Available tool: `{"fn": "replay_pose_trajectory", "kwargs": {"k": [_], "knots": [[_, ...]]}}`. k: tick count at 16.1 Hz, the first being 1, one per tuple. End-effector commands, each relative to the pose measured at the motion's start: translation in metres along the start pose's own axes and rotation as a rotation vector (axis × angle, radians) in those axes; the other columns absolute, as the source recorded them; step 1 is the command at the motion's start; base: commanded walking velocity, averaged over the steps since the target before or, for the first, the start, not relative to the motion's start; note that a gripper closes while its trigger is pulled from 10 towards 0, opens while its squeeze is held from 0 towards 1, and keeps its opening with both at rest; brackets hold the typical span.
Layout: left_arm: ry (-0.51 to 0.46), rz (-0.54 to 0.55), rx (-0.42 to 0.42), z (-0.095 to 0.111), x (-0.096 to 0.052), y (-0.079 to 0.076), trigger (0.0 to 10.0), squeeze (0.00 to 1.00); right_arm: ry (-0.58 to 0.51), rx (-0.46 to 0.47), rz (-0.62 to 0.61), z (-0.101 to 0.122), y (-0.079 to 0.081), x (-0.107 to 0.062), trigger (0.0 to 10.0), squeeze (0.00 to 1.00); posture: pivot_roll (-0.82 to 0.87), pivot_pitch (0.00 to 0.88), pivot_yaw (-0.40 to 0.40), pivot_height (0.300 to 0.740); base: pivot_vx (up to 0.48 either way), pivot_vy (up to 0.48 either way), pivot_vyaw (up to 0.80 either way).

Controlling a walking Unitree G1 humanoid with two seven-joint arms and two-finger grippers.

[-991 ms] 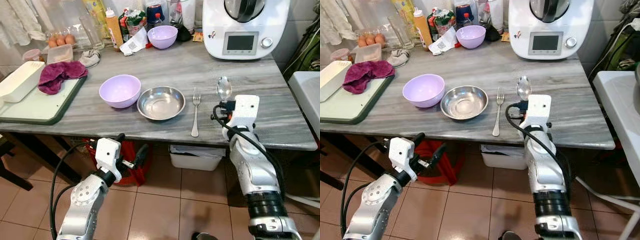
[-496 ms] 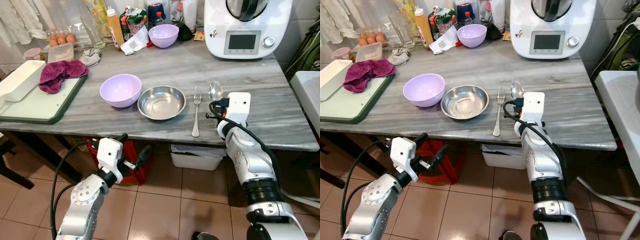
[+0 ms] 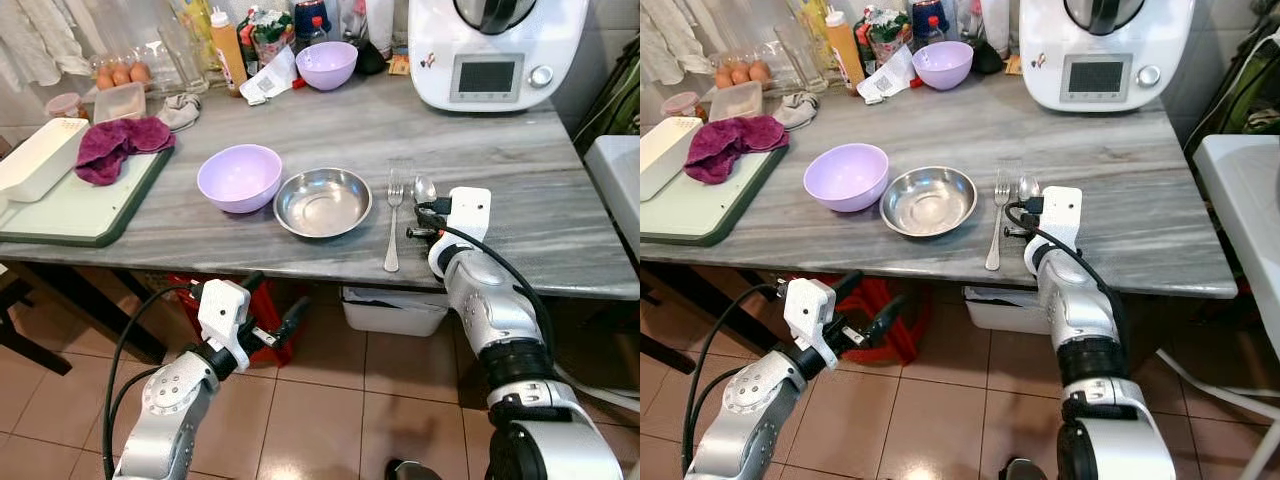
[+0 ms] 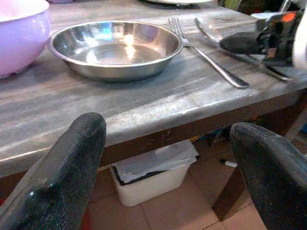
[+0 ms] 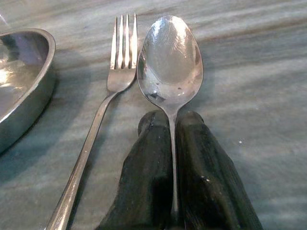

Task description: Setting the table

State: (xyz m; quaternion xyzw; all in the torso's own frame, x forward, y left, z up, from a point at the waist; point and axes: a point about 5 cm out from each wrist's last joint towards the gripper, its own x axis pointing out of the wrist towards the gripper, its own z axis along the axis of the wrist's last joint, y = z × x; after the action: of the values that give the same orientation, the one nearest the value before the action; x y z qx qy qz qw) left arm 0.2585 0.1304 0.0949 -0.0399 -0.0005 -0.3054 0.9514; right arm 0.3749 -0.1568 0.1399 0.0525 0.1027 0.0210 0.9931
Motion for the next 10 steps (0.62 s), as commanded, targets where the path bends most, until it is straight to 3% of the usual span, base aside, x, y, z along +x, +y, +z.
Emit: {"fn": "replay_pose_trajectory", "kwargs": {"k": [1, 8, 10], "knots": [[-0.011, -0.006, -0.009, 0.004, -0.002, -0.001, 10.0, 0.0, -0.012, 0.012, 0.012, 0.005, 0.004, 0.003, 10.0, 0.0, -0.08, 0.161, 0.126, 0.74, 0.0, 0.0, 0.0], [-0.005, -0.103, -0.049, 0.006, -0.003, -0.008, 10.0, 0.0, -0.013, 0.029, 0.002, 0.01, 0.001, 0.011, 10.0, 0.0, -0.08, 0.164, 0.131, 0.74, 0.0, 0.0, 0.0], [-0.003, -0.12, -0.026, 0.007, -0.003, -0.007, 10.0, 0.0, -0.016, 0.027, 0.006, 0.012, 0.004, 0.014, 10.0, 0.0, -0.08, 0.165, 0.13, 0.74, 0.0, 0.0, 0.0]]}}
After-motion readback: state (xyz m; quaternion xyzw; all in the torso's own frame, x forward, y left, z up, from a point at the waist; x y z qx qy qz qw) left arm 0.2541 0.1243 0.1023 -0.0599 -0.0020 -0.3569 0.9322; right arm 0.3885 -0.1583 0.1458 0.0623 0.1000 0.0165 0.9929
